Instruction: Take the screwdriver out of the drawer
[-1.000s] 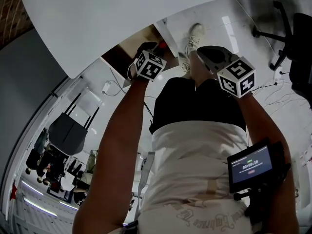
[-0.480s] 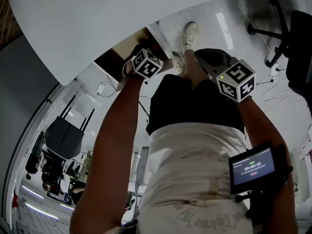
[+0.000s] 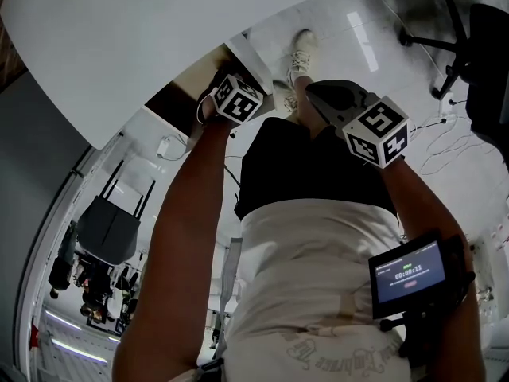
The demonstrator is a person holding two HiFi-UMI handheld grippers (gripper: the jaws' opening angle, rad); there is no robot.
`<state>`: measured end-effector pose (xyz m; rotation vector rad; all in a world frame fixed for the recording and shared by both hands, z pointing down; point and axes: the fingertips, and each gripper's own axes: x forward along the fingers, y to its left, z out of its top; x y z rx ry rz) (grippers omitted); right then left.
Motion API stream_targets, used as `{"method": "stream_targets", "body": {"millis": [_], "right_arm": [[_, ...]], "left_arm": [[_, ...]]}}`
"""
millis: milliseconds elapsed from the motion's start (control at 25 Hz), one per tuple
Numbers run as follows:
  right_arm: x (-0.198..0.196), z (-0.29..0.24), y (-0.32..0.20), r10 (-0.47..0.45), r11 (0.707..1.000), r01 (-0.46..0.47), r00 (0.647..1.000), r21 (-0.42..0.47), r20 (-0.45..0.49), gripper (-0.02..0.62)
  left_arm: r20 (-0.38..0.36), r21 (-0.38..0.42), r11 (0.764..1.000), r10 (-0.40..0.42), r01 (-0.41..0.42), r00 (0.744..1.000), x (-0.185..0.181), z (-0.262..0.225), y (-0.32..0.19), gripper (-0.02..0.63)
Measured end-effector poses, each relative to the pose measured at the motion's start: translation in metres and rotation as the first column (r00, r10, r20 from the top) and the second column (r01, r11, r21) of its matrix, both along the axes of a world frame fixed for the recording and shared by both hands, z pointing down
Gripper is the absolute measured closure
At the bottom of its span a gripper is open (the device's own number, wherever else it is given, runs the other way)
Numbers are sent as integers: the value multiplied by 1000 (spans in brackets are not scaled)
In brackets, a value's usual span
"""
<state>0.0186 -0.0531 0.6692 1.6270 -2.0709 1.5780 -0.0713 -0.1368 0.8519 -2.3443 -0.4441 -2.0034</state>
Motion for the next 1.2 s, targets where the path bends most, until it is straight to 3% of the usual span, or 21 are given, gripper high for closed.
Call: {"method": "stream_targets", "body": {"millis": [160, 360, 760, 1200], "right_arm": [[3, 3, 4, 18, 1000, -18, 1000, -8, 1, 572], [5, 4, 7, 28, 999, -28, 1000, -15, -5, 572], [5, 1, -2, -1, 1000, 1, 1000, 7, -11, 572], [-5, -2, -13, -85, 996, 86, 996, 13, -34, 572]], "left_arm": [[9, 23, 999, 39, -40, 999, -1, 1, 1, 495], [20, 19, 1000, 16, -16, 1000, -5, -2, -1, 497], [-33, 29, 1000, -3, 4, 999, 0, -27, 0, 497], [-105, 111, 991, -60, 71, 993, -4, -60, -12, 497]]}}
